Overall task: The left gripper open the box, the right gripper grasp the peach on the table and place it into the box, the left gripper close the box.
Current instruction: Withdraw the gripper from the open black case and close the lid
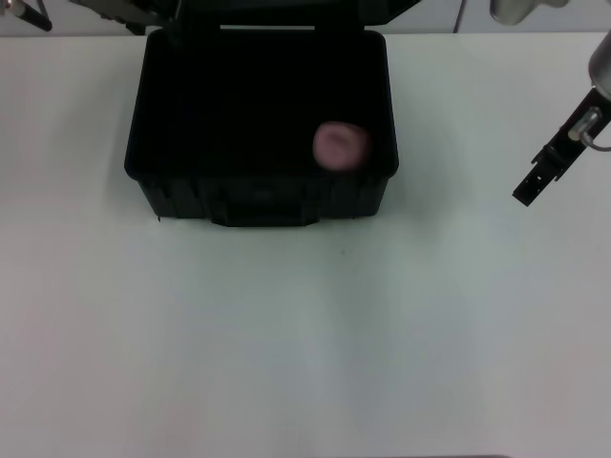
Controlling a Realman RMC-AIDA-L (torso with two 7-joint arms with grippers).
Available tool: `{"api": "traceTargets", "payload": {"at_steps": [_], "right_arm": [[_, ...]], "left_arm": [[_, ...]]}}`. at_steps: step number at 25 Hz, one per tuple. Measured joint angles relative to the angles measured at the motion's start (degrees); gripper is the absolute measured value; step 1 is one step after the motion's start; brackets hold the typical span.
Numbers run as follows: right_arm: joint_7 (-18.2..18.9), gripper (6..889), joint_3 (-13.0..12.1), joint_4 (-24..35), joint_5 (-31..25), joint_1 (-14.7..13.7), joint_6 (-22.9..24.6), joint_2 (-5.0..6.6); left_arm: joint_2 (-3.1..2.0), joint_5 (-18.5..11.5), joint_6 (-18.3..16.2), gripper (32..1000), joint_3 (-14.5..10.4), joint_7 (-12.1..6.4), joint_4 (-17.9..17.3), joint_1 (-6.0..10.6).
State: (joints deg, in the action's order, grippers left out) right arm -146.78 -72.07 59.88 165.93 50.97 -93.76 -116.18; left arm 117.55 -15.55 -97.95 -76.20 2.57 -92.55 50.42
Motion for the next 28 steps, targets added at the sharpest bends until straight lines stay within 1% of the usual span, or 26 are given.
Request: {"api": "traceTargets", "payload": {"at_steps": [14,19,26,28], "right_arm": [[0.0,866,0.0,-0.21,0.01,0.0,0.35,0.08],[0.0,866,0.0,-0.21,0.01,0.0,0.4,0.08],[0.0,866,0.0,-0.21,0.01,0.0,0.52,0.08],[0.0,866,0.0,-0.21,0.01,0.0,0.52,0.09]], "left_arm": [[0.04,0.31,-0.87,466,0.0,0.37,-0.14,-0.02],[0.08,1.65,-1.56,466,0.0,0.64,-0.24,0.03],[0.09,1.76,-1.7,462,0.0,0.84,-0.35,0.03],[0.09,1.76,-1.71,502,0.0,0.85,-0.35,-0.01]]}}
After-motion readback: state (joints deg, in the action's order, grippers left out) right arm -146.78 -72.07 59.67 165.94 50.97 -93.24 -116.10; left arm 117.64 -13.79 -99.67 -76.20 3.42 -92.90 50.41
